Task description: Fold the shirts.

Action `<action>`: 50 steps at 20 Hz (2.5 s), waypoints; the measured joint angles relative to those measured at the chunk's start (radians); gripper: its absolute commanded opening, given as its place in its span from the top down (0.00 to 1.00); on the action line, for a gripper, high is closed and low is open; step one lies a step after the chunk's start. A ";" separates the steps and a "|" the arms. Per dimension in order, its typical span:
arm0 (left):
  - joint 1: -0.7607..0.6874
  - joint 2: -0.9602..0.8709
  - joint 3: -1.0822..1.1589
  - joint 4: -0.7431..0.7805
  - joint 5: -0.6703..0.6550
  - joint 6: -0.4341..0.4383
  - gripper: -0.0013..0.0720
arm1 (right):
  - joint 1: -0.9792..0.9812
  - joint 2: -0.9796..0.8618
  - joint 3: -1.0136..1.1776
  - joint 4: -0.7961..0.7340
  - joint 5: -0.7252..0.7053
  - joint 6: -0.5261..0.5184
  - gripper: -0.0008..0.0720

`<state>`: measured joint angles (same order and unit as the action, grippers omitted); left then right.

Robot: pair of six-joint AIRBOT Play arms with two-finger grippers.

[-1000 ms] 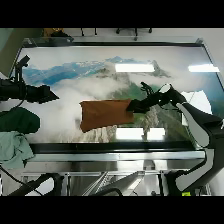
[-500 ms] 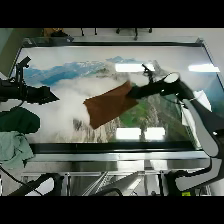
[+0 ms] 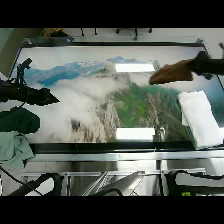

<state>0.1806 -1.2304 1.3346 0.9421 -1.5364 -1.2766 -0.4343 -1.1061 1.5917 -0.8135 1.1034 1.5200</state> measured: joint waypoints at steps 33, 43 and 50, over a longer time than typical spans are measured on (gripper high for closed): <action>0.000 0.000 0.000 -0.001 0.035 0.039 0.97 | -0.422 0.107 -0.275 -0.577 0.585 0.185 0.40; -0.040 0.103 -0.095 -0.151 0.109 0.079 0.97 | -0.129 0.172 -0.182 -0.242 0.286 0.072 0.96; -0.198 0.439 -0.523 -0.171 0.196 0.079 0.97 | 0.439 0.385 -0.678 -0.218 0.101 0.007 0.96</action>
<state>-0.0174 -0.7914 0.8120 0.7715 -1.3403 -1.1973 0.0044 -0.7212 0.9142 -1.0313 1.2045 1.5272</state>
